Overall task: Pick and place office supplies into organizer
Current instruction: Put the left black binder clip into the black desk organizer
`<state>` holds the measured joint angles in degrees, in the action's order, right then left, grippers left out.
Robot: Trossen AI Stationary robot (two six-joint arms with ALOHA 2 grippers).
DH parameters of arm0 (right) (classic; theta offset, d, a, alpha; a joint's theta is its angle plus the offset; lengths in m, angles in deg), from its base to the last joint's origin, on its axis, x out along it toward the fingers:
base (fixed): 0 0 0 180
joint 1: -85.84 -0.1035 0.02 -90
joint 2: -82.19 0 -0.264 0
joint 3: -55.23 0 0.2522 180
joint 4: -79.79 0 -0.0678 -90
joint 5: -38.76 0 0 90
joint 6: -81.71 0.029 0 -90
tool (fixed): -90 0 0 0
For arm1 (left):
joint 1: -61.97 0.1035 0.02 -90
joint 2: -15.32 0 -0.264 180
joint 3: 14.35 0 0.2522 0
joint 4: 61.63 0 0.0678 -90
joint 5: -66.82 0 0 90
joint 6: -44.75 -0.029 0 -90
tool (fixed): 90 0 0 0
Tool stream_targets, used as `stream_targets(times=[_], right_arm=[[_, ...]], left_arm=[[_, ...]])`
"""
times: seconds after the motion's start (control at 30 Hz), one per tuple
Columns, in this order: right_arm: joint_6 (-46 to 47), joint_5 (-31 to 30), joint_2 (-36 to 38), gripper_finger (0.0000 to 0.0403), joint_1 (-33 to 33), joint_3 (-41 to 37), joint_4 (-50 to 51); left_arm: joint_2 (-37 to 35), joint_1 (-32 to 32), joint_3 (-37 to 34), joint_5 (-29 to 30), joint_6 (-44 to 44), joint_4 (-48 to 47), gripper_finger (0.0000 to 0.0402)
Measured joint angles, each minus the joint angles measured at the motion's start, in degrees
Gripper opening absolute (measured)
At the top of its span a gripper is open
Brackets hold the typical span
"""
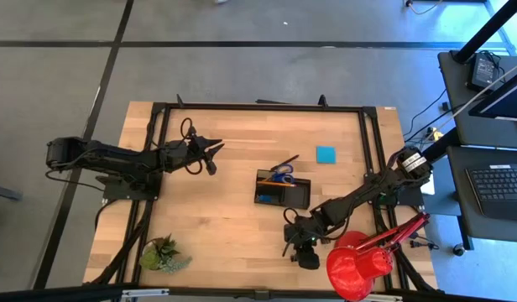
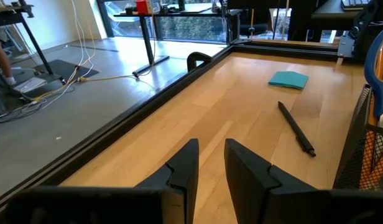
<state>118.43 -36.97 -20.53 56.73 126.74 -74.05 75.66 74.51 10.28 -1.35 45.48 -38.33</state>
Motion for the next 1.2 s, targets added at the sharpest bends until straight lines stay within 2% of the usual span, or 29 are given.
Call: stream_targets(times=[0.7, 1.2], right_arm=[[0.6, 0.9, -2.0, 0.0152, -0.8, 0.0, -2.6], [-1.1, -0.3, -2.0, 0.0056, -1.2, 0.0, -2.8]], left_arm=[[0.0, 0.0, 0.0, 0.0, 0.0, 0.0, 0.0072], [0.0, 0.0, 0.0, 0.0, 0.0, 0.0, 0.0072]])
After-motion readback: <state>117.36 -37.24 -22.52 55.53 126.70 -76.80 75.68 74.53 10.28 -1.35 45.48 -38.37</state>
